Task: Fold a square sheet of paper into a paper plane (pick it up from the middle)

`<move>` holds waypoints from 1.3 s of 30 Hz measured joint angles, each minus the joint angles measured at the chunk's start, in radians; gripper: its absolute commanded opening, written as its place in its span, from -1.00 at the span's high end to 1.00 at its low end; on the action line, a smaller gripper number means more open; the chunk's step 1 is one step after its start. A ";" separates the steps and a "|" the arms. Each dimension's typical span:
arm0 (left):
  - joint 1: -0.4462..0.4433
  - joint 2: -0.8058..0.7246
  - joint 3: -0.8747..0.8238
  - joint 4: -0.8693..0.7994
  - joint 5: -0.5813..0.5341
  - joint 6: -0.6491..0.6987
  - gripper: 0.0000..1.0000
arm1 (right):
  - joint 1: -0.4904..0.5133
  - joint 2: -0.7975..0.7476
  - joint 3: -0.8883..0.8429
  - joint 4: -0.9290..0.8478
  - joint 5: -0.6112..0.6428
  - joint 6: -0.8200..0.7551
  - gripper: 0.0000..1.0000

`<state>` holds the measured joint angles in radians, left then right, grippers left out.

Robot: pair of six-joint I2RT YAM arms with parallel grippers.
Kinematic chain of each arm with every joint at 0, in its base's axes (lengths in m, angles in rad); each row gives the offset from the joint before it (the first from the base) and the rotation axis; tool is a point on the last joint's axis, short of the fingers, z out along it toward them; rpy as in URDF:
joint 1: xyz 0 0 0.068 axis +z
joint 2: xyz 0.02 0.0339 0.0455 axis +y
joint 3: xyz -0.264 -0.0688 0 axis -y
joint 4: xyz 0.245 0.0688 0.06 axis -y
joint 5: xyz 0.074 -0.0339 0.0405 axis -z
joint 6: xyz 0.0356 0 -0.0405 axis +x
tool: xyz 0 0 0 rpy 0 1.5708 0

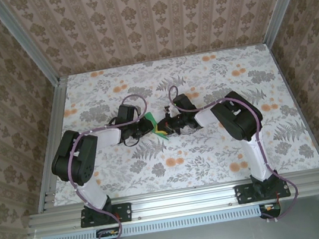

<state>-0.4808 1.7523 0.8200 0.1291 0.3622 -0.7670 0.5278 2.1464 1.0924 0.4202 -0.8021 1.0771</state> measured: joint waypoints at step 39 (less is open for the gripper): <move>0.037 0.040 0.022 -0.023 0.032 -0.090 0.72 | -0.002 -0.079 0.063 -0.387 0.005 -0.369 0.85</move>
<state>-0.4442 1.7924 0.8421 0.1062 0.3943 -0.8570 0.5259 2.0670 1.1549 0.0334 -0.7975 0.7078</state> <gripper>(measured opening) 0.138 0.084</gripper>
